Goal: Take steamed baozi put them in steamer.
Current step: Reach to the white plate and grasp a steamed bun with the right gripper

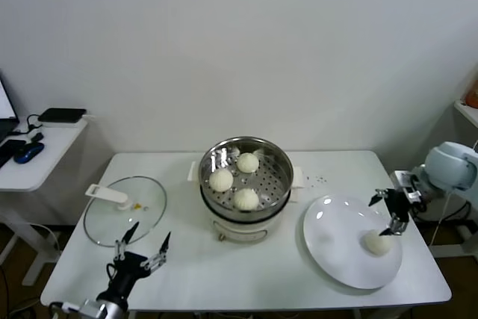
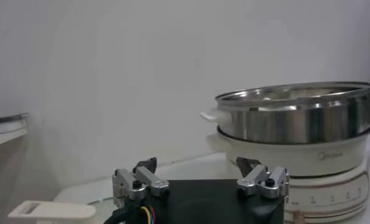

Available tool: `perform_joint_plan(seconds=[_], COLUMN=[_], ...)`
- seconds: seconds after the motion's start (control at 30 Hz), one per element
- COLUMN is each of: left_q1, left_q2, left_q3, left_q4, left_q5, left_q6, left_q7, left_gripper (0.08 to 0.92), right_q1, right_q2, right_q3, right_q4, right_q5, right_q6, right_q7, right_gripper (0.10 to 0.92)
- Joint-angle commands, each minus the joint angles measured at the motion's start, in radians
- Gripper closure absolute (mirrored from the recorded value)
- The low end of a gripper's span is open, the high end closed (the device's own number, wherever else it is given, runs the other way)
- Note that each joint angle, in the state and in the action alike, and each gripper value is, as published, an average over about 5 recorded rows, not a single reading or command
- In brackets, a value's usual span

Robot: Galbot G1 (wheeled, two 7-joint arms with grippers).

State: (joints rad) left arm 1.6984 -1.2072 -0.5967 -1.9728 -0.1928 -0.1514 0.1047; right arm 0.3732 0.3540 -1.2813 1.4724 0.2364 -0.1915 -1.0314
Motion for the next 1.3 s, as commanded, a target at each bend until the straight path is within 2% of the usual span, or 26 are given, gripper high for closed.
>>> perform_joint_plan(seconds=[0.03, 0.53, 1.3], left_q1=[0.015, 0.022, 0.024], left_q2=[-0.009, -0.025, -0.026], left_q3=[0.001, 0.002, 0.000], left_q4=[0.000, 0.002, 0.012], left_q5=[0.003, 0.009, 0.008], left_q6=[0.010, 0.005, 0.001], left_q7=[-0.015, -0.013, -0.012], left_gripper=[0.177, 0.177, 0.177], right_q1=[-0.291, -0.298, -0.320], right_q2=[-0.022, 0.072, 0.111], right_q3=[0.183, 0.189, 0.192], right_q4=[-0.066, -0.138, -0.164], right_q5=[-0.092, -0.115, -0.119], right_q6=[-0.040, -0.059, -0.064], right_q7=[0.011, 0.074, 0.046], right_gripper=[0.203, 0.203, 0.203])
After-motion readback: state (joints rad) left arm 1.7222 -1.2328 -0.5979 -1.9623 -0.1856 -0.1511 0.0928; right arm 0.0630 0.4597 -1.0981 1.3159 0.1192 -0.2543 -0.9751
